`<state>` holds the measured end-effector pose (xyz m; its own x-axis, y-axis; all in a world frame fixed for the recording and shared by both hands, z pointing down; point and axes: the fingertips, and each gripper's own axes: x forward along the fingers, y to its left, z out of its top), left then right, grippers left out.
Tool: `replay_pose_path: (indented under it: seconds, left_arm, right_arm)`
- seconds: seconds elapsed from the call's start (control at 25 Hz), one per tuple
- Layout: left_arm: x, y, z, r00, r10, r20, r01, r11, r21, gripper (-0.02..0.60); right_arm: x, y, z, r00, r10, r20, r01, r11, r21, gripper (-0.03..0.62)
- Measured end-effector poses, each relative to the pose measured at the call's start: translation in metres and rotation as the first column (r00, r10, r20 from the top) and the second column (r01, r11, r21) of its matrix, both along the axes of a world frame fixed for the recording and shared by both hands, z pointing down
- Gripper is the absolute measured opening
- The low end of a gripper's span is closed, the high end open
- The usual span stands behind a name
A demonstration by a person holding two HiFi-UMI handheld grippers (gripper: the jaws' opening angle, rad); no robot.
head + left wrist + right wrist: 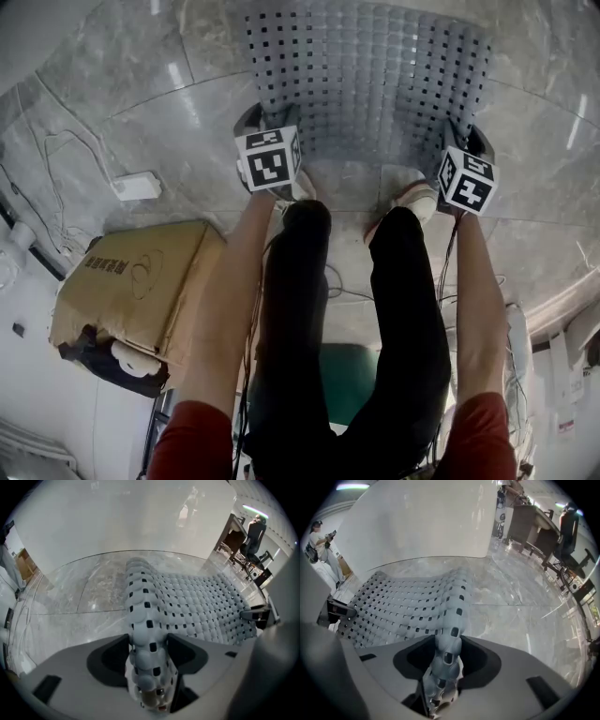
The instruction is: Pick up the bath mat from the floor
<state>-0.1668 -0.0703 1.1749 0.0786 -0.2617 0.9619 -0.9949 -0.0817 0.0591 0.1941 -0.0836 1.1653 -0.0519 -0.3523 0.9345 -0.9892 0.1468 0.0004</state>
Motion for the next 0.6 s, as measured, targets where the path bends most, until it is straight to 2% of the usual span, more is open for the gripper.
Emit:
replay_pose_path:
  seconds: [0.28,0.6]
  left_arm:
    - [0.022,0.018,-0.035,0.999,-0.019,-0.030,0.018,0.999,-0.029,0.187]
    - [0.039,0.032,-0.092,0.999,-0.011,-0.051,0.009,0.999,-0.033,0.153]
  right_arm:
    - [-0.024,0.022,-0.031,0.999,-0.014,0.043,0.015,1.000,-0.024,0.106]
    - [-0.038,0.034,-0.087,0.999,-0.009,0.050,0.010,1.000,-0.028,0.059]
